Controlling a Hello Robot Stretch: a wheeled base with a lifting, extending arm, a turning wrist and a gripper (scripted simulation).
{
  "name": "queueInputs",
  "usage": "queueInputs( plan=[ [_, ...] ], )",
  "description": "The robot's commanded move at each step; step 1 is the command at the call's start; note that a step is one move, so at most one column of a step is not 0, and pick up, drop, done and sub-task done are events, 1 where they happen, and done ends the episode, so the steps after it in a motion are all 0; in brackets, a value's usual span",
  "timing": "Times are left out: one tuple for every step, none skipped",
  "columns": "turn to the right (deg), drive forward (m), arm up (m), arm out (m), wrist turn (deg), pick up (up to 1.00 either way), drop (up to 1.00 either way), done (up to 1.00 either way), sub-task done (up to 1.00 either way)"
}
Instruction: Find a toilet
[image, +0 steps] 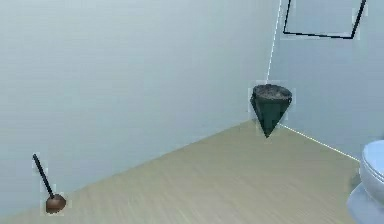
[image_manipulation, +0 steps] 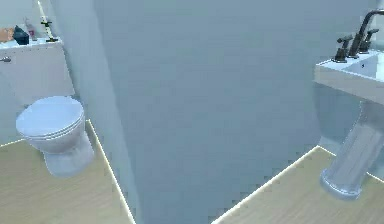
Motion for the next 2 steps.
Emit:
queueInputs(
  plan=[
    [33.0, 0.0, 0.0, 0.0, 0.0, 0.0, 0.0, 0.0, 0.0],
    [0.0, 0.8, 0.0, 0.0, 0.0, 0.0, 0.0, 0.0, 0.0]
  ],
)
